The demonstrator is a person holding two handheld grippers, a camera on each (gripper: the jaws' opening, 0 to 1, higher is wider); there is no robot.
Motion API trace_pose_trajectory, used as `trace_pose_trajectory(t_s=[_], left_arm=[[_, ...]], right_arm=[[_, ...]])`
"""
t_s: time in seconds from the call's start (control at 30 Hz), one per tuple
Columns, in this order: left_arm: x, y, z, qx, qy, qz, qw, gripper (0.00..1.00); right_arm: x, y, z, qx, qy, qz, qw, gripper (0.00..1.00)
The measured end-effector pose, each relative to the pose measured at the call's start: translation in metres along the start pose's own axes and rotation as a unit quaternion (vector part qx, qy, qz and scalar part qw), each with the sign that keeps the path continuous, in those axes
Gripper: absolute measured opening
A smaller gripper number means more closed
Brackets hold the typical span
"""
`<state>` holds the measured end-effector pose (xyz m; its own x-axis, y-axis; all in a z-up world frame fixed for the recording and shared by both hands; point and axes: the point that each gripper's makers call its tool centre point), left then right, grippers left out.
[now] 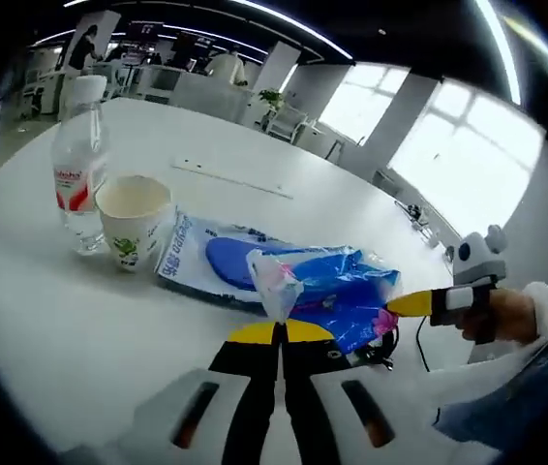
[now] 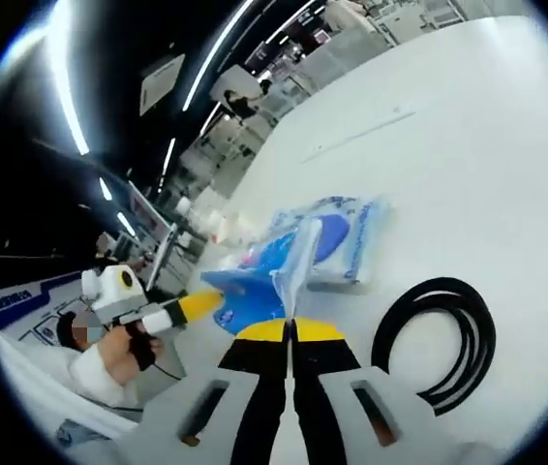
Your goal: Arrange the tabletop items into an orderly group along one side of the table until the central work area is clear of visible clutter.
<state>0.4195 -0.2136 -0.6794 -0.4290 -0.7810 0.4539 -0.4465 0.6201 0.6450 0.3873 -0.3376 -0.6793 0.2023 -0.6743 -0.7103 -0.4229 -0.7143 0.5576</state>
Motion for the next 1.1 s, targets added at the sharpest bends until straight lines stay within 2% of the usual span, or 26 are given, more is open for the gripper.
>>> trace_pose_trajectory(t_s=[0.53, 0.77, 1.1], left_arm=[[0.053, -0.041, -0.033, -0.021, -0.070, 0.034, 0.9968, 0.00], [0.071, -0.062, -0.040, -0.034, -0.088, 0.040, 0.9947, 0.00], [0.090, -0.092, -0.046, -0.052, -0.094, 0.054, 0.9928, 0.00]], right_arm=[[0.042, 0.046, -0.024, 0.069, -0.049, 0.027, 0.9960, 0.00], [0.060, 0.061, -0.033, 0.085, -0.057, 0.043, 0.9938, 0.00], [0.087, 0.079, -0.050, 0.109, -0.073, 0.063, 0.9893, 0.00]])
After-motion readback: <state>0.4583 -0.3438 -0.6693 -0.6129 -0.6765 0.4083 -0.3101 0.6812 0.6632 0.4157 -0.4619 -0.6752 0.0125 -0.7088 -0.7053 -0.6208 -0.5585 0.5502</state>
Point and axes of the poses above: the point that each gripper's makers call its tool centre point, and the gripper's own axes: y roughly backward along the fingers, x roughly to its right, z roughly out of its underside, and after that the axes turned 11 degrees about -x, right-handed
